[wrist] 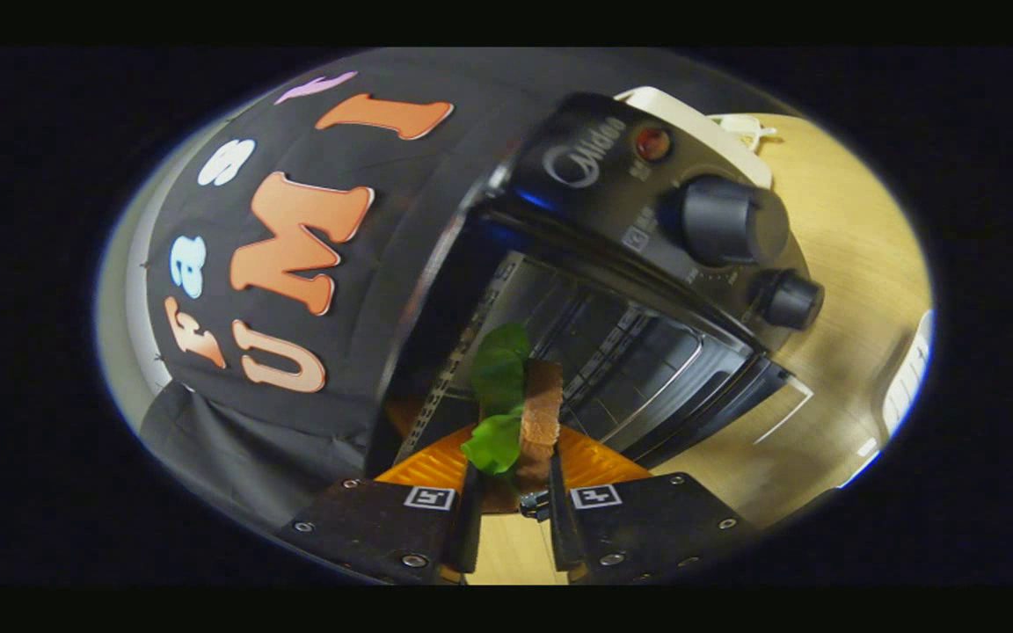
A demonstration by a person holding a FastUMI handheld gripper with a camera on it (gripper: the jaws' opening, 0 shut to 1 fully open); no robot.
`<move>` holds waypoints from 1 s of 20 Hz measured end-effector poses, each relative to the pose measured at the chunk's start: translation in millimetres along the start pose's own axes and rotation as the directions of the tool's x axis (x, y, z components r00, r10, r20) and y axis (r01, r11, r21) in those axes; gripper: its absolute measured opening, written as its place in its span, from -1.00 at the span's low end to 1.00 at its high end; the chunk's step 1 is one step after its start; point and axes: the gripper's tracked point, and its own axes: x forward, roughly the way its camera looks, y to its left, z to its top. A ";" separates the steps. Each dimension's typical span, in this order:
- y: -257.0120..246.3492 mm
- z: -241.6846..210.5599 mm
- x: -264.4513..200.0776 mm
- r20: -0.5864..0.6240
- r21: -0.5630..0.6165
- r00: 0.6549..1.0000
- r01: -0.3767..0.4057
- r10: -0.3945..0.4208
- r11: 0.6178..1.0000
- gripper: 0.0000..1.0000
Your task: Open the toaster oven, put the food inside, and close the toaster oven door.
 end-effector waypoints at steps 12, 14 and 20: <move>-13.2 -1.5 -7.8 0.015 -0.055 0.993 0.114 -0.113 0.992 0.32; -17.8 -5.2 -16.2 -0.010 -0.076 0.991 0.129 -0.130 0.989 0.63; -16.2 -5.5 -48.3 -0.047 -0.177 0.991 0.113 -0.123 0.978 0.92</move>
